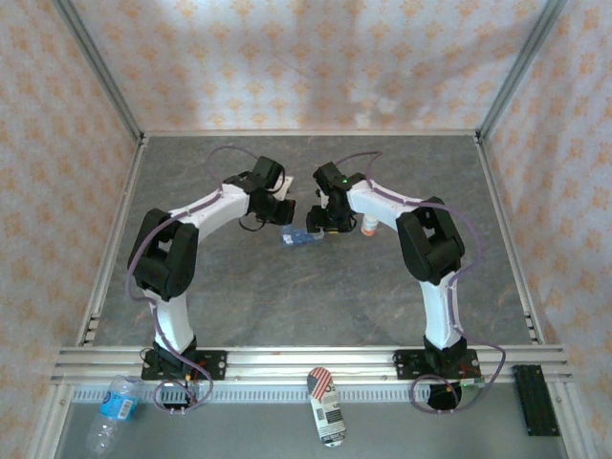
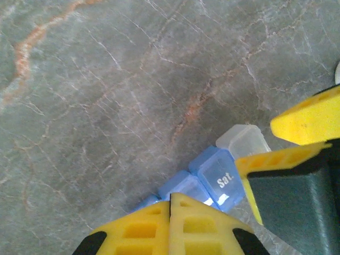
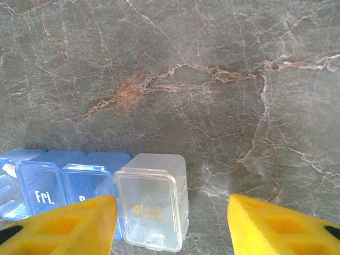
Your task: Sort the pills into containers
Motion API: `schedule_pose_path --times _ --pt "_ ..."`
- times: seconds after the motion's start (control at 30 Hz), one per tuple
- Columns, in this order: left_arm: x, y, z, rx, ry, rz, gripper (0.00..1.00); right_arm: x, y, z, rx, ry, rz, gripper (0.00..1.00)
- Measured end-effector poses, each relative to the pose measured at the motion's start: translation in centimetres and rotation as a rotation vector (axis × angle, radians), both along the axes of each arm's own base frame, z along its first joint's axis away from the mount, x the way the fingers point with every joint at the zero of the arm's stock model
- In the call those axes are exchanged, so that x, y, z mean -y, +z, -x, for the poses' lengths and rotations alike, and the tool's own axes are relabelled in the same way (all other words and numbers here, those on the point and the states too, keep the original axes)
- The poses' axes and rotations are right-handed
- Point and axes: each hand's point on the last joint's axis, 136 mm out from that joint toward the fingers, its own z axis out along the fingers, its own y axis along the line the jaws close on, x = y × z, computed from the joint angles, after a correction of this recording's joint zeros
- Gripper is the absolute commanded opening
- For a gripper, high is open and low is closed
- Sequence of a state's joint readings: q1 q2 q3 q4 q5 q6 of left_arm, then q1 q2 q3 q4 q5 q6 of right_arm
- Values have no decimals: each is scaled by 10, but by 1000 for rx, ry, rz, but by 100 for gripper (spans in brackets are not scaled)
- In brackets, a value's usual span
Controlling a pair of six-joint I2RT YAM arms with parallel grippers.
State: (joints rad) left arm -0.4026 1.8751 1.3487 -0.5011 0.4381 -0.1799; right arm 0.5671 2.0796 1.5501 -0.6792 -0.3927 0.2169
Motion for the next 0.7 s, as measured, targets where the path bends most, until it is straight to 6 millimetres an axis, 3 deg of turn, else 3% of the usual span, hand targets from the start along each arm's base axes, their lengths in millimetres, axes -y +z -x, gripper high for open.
schedule_pose_path --times 0.27,0.7 --pt "11 -13 21 -34 -34 -11 0 0 0 0 1 -1 -1 55" --pt "7 -19 31 -27 -30 -54 0 -1 0 -2 4 -7 -6 55"
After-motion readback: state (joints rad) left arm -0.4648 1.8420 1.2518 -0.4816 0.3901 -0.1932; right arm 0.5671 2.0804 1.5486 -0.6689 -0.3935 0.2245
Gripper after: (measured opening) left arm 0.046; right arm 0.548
